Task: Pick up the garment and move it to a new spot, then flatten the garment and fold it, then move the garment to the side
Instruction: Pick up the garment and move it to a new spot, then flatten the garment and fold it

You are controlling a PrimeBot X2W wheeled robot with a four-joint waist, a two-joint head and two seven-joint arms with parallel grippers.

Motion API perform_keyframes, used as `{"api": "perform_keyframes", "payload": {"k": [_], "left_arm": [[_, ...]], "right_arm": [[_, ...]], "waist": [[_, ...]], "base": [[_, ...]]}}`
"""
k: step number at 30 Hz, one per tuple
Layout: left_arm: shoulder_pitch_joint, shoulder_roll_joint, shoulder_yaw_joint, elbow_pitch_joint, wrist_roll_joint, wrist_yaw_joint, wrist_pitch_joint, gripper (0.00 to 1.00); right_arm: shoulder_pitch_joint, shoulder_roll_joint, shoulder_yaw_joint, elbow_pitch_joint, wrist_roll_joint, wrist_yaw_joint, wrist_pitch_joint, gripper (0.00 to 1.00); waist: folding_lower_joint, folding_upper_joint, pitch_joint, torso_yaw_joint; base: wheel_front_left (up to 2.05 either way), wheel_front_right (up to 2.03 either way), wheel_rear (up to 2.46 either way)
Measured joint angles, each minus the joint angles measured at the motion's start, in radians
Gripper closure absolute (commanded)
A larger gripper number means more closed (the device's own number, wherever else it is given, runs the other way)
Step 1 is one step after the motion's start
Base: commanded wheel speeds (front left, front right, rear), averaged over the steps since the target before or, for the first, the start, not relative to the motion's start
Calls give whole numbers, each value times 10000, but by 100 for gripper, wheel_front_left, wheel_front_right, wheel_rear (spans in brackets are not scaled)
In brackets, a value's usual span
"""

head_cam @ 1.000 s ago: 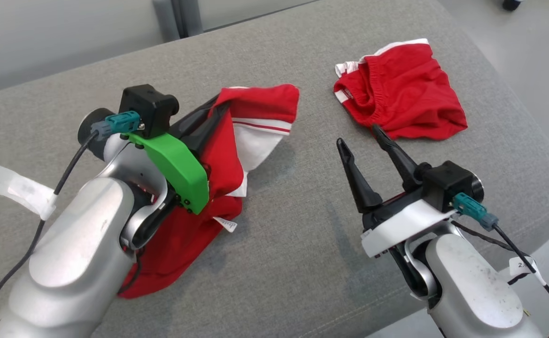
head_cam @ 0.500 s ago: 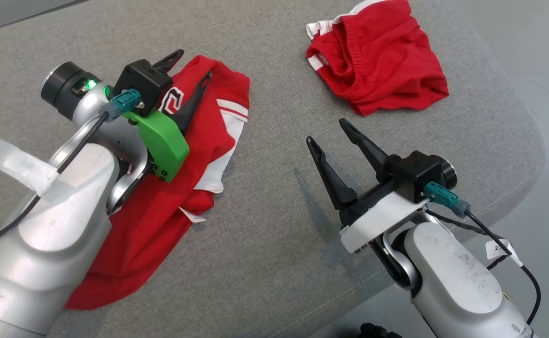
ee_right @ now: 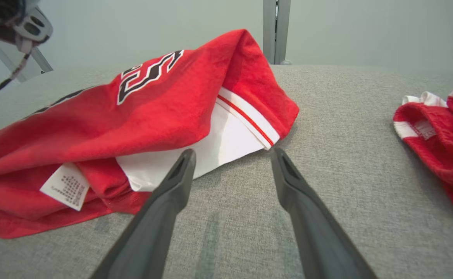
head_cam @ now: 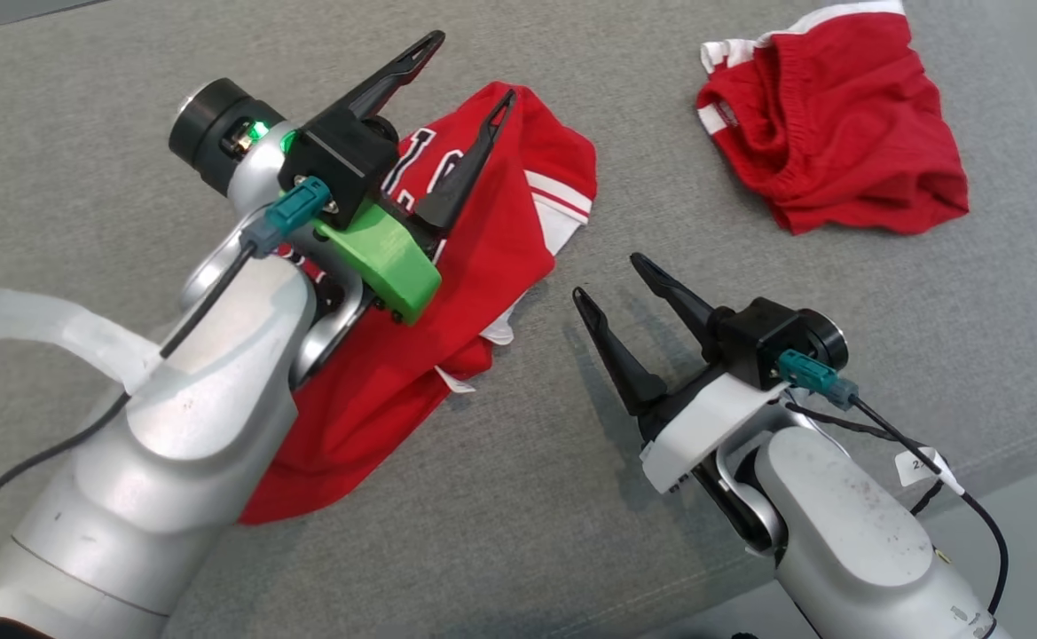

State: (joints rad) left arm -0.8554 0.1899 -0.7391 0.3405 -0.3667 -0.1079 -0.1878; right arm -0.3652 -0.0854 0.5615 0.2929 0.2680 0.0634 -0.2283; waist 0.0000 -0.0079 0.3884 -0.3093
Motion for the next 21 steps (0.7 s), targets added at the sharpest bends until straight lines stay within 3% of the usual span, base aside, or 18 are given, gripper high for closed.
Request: {"api": "perform_keyframes", "payload": {"k": [15,21], "left_arm": [[2754,-792,-21,-408,-988,466,-520,0],[3850,-755,416,-669,-1379,865,-552,0]], "right_arm": [[219,-594,190,1453,-299,155,-12,0],[503,-683,284,1712,-320,155,-12,0]], "waist": [[0,0,-755,1920],[0,0,-1184,2619]], "base": [[0,0,0],[0,0,0]]}}
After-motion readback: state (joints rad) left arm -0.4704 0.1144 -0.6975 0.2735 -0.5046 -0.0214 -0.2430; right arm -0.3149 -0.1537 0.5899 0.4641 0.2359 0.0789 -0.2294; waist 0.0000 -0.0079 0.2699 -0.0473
